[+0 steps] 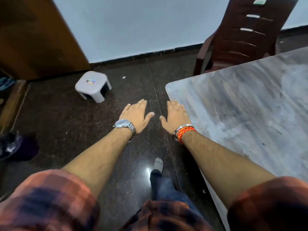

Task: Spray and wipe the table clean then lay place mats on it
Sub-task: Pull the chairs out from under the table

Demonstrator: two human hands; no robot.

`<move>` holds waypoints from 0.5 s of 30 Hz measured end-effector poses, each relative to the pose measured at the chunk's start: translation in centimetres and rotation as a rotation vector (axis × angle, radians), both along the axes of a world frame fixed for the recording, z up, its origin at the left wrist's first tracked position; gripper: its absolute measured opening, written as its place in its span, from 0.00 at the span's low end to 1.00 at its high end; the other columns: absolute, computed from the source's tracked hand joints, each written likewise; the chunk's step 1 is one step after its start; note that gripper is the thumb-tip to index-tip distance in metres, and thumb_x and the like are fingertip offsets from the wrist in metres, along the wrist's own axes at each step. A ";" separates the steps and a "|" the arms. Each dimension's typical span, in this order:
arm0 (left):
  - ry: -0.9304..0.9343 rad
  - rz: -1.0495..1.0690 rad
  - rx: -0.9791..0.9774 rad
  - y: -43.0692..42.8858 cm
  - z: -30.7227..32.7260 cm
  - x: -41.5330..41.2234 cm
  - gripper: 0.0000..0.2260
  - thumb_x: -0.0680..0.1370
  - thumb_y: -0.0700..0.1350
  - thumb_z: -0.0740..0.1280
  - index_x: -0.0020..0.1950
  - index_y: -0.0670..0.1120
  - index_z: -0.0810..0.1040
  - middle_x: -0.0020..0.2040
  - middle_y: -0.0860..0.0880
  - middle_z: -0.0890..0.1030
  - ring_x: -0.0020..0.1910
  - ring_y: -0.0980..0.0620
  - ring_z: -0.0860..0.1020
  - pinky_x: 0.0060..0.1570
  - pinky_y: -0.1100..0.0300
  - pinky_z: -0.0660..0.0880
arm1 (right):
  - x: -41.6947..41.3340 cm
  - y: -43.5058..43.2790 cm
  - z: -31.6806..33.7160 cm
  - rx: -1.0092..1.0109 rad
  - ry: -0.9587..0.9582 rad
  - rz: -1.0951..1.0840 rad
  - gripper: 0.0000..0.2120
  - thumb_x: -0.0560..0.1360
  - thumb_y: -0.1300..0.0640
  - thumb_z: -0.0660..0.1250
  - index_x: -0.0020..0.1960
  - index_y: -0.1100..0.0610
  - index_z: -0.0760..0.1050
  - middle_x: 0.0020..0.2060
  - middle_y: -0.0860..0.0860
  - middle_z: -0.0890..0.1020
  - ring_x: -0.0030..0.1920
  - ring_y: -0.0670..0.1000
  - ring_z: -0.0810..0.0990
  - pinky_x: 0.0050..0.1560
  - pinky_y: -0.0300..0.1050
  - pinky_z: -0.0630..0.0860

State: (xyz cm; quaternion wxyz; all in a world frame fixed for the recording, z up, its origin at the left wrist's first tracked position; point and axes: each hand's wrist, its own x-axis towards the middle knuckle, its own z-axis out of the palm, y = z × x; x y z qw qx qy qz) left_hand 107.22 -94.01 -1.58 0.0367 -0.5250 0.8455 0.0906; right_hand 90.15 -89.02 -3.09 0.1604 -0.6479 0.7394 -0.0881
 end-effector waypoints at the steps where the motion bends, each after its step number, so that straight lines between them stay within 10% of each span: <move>1: -0.002 -0.023 -0.021 -2.5 0.2 -0.5 0.30 0.81 0.61 0.50 0.78 0.45 0.55 0.78 0.46 0.59 0.74 0.48 0.62 0.74 0.48 0.55 | -0.4 -2.1 -0.1 -0.003 0.006 -0.016 0.33 0.79 0.47 0.60 0.78 0.60 0.54 0.78 0.58 0.58 0.78 0.57 0.55 0.78 0.51 0.51; 15: -0.071 -0.444 -0.046 -36.0 2.0 -11.9 0.34 0.78 0.56 0.64 0.78 0.46 0.54 0.78 0.48 0.58 0.73 0.47 0.65 0.72 0.48 0.60 | -7.7 -29.4 1.3 0.039 0.029 -0.358 0.32 0.76 0.46 0.64 0.75 0.60 0.61 0.76 0.57 0.63 0.76 0.57 0.60 0.75 0.55 0.59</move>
